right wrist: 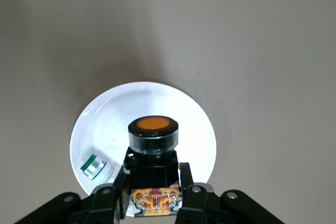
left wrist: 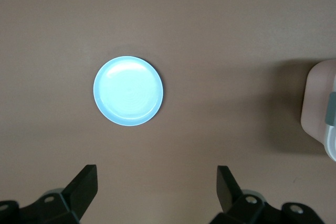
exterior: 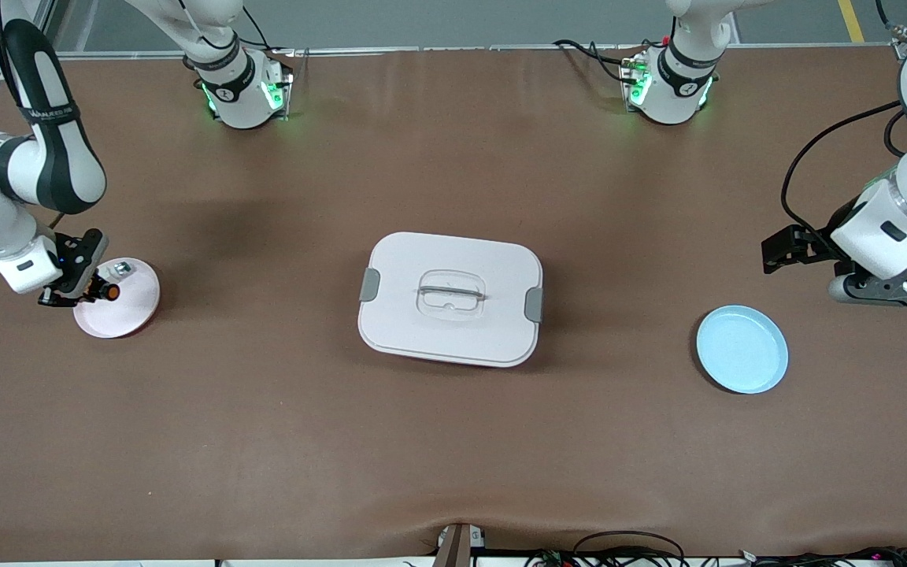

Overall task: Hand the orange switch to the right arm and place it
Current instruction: 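Lower the orange switch onto the white plate with the right gripper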

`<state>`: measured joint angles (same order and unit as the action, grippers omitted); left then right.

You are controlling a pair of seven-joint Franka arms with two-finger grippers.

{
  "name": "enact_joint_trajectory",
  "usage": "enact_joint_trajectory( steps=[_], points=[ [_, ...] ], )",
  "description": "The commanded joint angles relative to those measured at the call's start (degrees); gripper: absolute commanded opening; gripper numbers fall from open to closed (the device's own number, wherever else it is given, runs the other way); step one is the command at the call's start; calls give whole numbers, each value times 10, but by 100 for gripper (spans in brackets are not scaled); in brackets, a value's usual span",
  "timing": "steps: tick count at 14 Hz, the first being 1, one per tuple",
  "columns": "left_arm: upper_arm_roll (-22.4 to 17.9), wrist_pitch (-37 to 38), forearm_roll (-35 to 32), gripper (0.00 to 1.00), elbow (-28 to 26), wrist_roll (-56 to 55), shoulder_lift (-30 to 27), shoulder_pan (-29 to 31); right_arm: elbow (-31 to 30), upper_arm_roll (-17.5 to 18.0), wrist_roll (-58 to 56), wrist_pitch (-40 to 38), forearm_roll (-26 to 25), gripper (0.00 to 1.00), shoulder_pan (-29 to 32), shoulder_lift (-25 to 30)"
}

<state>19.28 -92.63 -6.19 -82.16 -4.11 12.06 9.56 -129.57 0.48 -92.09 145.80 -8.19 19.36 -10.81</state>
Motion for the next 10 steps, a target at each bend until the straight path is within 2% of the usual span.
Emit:
enact_joint_trajectory(
  steps=[1, 3, 10],
  points=[
    [-71, 5, -8, 100, 10, 9, -3, -73, -9, 7, -2, 26, -30, 0, 20, -4],
    [-117, 5, -4, 100, 10, 9, -4, -112, -9, 7, -2, 43, -31, 0, 22, -24],
    [-119, 6, -3, 100, 10, 9, -4, -109, -9, 8, -3, 93, -56, 0, 38, -77]
  ],
)
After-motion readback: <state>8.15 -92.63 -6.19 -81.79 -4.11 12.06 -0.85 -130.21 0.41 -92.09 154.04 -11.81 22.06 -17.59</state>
